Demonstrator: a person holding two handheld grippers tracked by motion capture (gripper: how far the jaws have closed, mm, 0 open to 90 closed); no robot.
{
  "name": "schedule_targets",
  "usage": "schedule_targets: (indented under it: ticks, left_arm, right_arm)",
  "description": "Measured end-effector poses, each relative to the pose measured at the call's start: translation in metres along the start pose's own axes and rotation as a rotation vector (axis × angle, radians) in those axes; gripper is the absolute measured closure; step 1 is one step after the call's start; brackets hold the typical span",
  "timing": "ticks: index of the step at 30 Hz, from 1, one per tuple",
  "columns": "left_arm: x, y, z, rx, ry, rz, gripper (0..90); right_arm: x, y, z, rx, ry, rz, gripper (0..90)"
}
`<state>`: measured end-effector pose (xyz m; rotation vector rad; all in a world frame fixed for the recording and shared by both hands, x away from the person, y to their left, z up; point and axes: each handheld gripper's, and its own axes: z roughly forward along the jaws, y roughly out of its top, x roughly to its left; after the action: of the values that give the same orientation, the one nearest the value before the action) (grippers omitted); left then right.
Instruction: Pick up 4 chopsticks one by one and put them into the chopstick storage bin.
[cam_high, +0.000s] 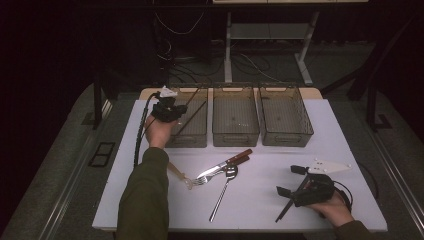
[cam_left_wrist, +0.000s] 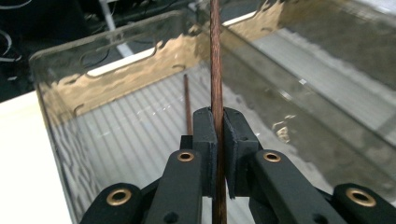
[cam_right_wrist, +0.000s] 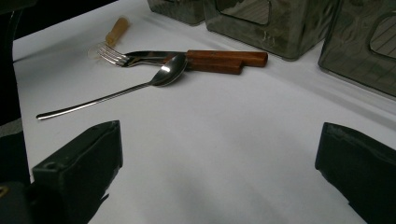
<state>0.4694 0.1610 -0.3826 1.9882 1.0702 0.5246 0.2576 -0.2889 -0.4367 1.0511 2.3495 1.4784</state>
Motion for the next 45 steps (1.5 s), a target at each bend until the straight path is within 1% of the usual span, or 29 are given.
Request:
schedule_targets:
  ticks: [1,5,10,11,14,19,21,25,27,29,30,31,32,33,34,37,39,43,45]
  left_arm:
    - [0.001,-0.001,0.001,0.014,0.014,-0.007,83.7]
    - [0.001,-0.001,0.003,0.031,0.034,-0.024,83.6]
    - [0.001,-0.001,0.004,0.046,0.042,-0.037,82.1]
    - [0.001,-0.001,0.004,0.044,0.047,-0.036,78.2]
    - [0.001,-0.001,0.004,0.04,0.051,-0.037,72.1]
    - [-0.001,-0.001,0.004,0.035,0.04,-0.024,66.5]
    - [-0.002,-0.001,0.003,0.023,0.032,-0.015,61.6]
    - [-0.005,0.001,-0.003,-0.014,-0.009,-0.009,53.6]
    - [-0.007,0.001,-0.006,-0.014,-0.039,-0.002,49.0]
    - [-0.009,0.002,-0.011,-0.011,-0.052,0.015,45.9]
    - [-0.01,0.002,-0.014,-0.018,-0.06,0.018,44.5]
    - [-0.011,0.002,-0.016,-0.029,-0.074,0.01,42.3]
    - [-0.011,0.002,-0.02,-0.029,-0.089,0.01,40.0]
    - [-0.013,0.001,-0.023,-0.031,-0.11,-0.001,37.6]
    - [-0.015,-0.001,-0.026,-0.037,-0.128,-0.007,35.4]
    - [-0.021,-0.009,-0.037,-0.056,-0.154,0.001,31.7]
    - [-0.025,-0.015,-0.044,-0.059,-0.17,-0.001,29.2]
    - [-0.032,-0.026,-0.057,-0.061,-0.2,0.016,24.1]
    - [-0.037,-0.032,-0.065,-0.078,-0.218,0.027,22.7]
  right_arm:
    - [0.0,0.0,0.0,-0.001,0.002,0.0,1.0]
    - [0.0,0.0,0.0,-0.001,0.005,-0.001,1.0]
    - [0.001,0.0,0.0,-0.002,0.007,-0.001,1.0]
    - [0.001,0.0,0.0,-0.002,0.007,-0.002,1.0]
    - [0.001,0.0,0.0,-0.003,0.007,-0.004,1.0]
    - [0.002,0.0,0.0,-0.001,0.011,-0.005,1.0]
    - [0.001,0.0,0.0,-0.002,0.011,-0.004,1.0]
    - [0.001,0.0,0.0,0.001,0.009,-0.005,1.0]
    - [0.002,0.0,0.0,0.001,0.008,-0.005,1.0]
    - [0.001,0.0,0.0,0.001,0.006,-0.005,1.0]
    - [0.001,0.0,0.0,0.0,0.007,-0.004,1.0]
    - [0.001,0.0,0.0,0.002,0.006,-0.005,1.0]
    - [0.001,0.0,0.0,0.002,0.005,-0.004,1.0]
    - [0.001,0.0,0.0,0.003,0.004,-0.004,1.0]
    - [0.001,0.0,0.0,0.003,0.004,-0.004,1.0]
    - [0.001,0.0,0.0,0.0,0.005,-0.004,1.0]
    - [0.001,0.001,0.0,0.003,0.004,-0.002,1.0]
    - [0.001,0.0,0.001,0.004,0.004,-0.004,1.0]
    - [0.001,0.0,0.001,0.006,0.0,-0.005,1.0]
